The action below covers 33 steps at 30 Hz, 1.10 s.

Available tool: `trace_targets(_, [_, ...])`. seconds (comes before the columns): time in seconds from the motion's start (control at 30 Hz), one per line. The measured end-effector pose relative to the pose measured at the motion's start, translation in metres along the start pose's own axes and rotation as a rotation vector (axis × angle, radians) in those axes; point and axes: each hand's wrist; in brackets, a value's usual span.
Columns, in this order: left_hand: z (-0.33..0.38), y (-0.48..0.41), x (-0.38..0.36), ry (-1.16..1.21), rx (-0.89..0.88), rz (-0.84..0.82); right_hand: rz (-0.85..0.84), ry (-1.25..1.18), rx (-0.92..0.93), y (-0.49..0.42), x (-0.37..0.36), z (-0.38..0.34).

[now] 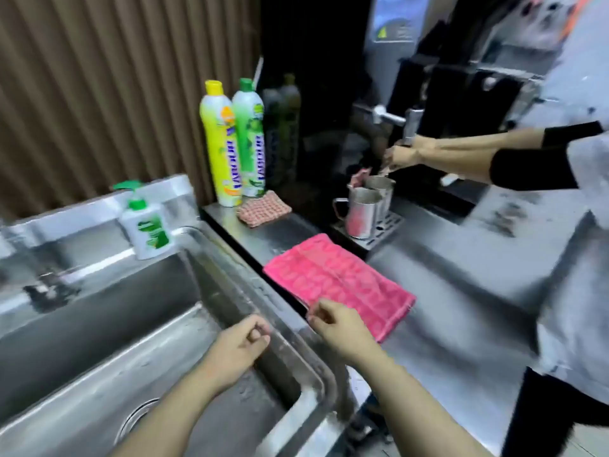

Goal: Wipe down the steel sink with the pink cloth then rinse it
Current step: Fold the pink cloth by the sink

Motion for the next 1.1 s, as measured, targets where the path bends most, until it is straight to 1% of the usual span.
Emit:
trace_targets(0.07, [0.019, -0.015, -0.022, -0.096, -0.169, -0.004, 0.121, 0.025, -0.065, -0.002, 0.023, 0.025])
trace_targets(0.1, [0.028, -0.021, -0.032, -0.137, -0.224, -0.023, 0.15, 0.061, -0.09, -0.005, 0.032, 0.04])
trace_targets(0.17, [0.039, -0.036, -0.054, -0.226, -0.301, -0.095, 0.141, 0.152, -0.105, -0.007, 0.046, 0.065])
trace_targets(0.2, [0.042, -0.042, -0.063, -0.298, -0.345, -0.097, 0.107, 0.189, -0.089, -0.008, 0.048, 0.074])
trace_targets(0.27, [0.045, -0.053, -0.076, -0.514, -0.351, -0.119, 0.07, 0.206, -0.054, -0.012, 0.05, 0.082])
trace_targets(0.33, [0.049, -0.06, -0.085, -0.632, -0.368, -0.129, 0.086, 0.189, -0.056, -0.021, 0.052, 0.089])
trace_targets(0.4, [0.054, -0.061, -0.093, -0.667, -0.413, -0.126, 0.172, 0.194, -0.097, -0.032, 0.057, 0.094])
trace_targets(0.47, [0.063, -0.059, -0.1, -0.667, -0.472, -0.185, 0.261, 0.226, -0.155, -0.044, 0.063, 0.1])
trace_targets(0.5, [0.066, -0.056, -0.105, -0.655, -0.509, -0.243, 0.263, 0.27, -0.177, -0.049, 0.066, 0.102])
trace_targets(0.57, [0.071, -0.048, -0.115, -0.624, -0.565, -0.311, 0.207, 0.381, -0.229, -0.058, 0.068, 0.105])
trace_targets(0.63, [0.071, -0.043, -0.122, -0.616, -0.551, -0.288, 0.182, 0.411, -0.295, -0.065, 0.071, 0.108])
trace_targets(0.73, [0.069, -0.045, -0.128, -0.58, -0.488, -0.179, 0.161, 0.39, -0.391, -0.077, 0.076, 0.113])
trace_targets(0.83, [0.072, -0.051, -0.128, -0.571, -0.447, -0.121, 0.08, 0.438, -0.398, -0.084, 0.079, 0.11])
trace_targets(0.87, [0.073, -0.052, -0.128, -0.573, -0.441, -0.118, 0.075, 0.401, -0.395, -0.085, 0.08, 0.108])
trace_targets(0.9, [0.073, -0.052, -0.126, -0.546, -0.415, -0.115, 0.084, 0.302, -0.401, -0.088, 0.08, 0.105])
trace_targets(0.93, [0.074, -0.054, -0.123, -0.478, -0.346, -0.111, 0.107, 0.13, -0.424, -0.09, 0.081, 0.1])
trace_targets(1.0, [0.076, -0.064, -0.106, -0.258, -0.125, -0.055, 0.155, -0.309, -0.512, -0.097, 0.085, 0.085])
trace_targets(1.03, [0.074, -0.07, -0.094, -0.138, -0.003, -0.008, 0.152, -0.492, -0.544, -0.103, 0.087, 0.074])
trace_targets(1.1, [0.067, -0.083, -0.069, 0.115, 0.217, 0.096, 0.097, -0.721, -0.574, -0.119, 0.086, 0.048])
Point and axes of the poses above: each hand's wrist, its own y-axis away from the middle knuckle, its own x-axis out of the back of the hand, z = x × y, and after that the axes turned 15 degrees about z, right-handed
